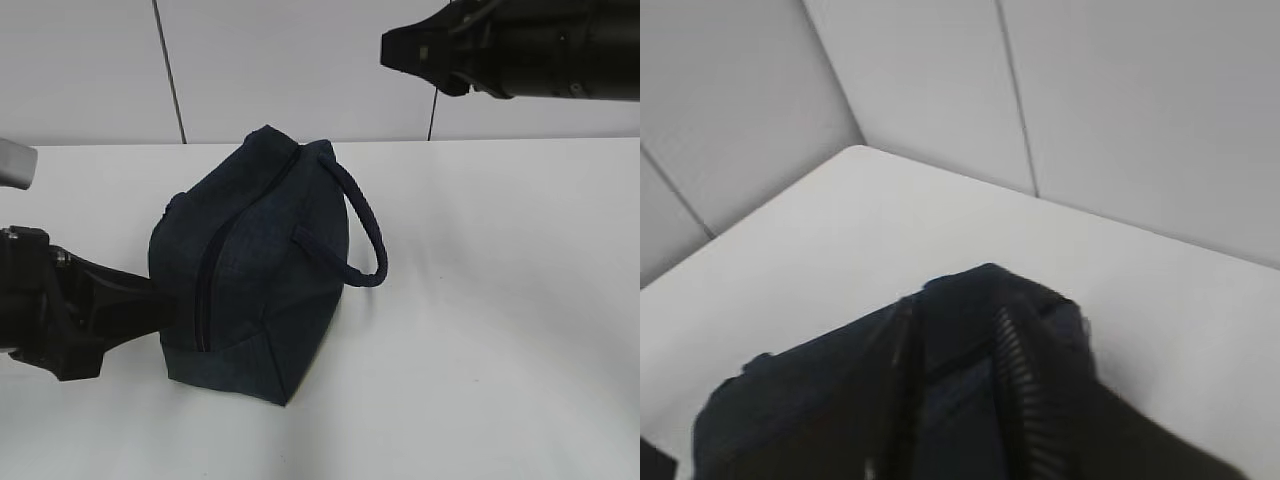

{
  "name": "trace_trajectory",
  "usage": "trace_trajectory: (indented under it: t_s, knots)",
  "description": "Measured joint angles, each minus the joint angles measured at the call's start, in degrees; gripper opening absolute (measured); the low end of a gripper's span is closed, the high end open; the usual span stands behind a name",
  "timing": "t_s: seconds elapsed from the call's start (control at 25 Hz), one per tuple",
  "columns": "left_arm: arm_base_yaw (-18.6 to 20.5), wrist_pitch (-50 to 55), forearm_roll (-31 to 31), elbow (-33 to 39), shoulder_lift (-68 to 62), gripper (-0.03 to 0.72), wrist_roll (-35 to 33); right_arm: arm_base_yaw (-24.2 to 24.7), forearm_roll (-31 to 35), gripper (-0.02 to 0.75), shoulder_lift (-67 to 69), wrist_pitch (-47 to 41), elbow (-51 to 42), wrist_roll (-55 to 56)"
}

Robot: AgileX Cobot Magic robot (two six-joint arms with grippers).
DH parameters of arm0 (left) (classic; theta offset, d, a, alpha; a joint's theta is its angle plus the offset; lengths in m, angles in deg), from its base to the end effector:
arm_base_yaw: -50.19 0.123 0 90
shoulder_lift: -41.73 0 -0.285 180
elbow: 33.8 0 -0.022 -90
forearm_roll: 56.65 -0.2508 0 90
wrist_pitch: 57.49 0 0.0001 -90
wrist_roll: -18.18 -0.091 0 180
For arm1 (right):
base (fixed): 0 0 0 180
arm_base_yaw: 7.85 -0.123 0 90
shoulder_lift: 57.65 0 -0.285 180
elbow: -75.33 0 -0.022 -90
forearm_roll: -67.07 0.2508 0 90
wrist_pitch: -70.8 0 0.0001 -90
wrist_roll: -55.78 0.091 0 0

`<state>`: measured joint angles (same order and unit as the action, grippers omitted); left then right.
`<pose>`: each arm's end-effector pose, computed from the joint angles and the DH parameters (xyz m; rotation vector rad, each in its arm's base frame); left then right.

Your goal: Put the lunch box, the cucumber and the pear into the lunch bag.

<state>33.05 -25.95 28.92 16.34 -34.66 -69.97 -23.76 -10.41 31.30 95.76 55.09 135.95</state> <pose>0.1844 -0.1066 0.2193 0.6866 2.1326 -0.7469 0.2971 0.1236 0.3270 -0.4930 1.7606 0.6278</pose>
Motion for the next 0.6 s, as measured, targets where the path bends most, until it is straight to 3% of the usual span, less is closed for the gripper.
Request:
trace_trajectory:
  t_s: [0.24, 0.6]
  knots:
    - [0.0, 1.67, -0.09, 0.0, 0.0, 0.269, 0.0, 0.0, 16.16, 0.197, -6.7, 7.0, -9.14, -13.82]
    - [0.0, 2.81, -0.21, 0.0, 0.0, 0.241, 0.0, 0.0, 19.87, 0.171, -17.86, 1.21, -19.62, -25.94]
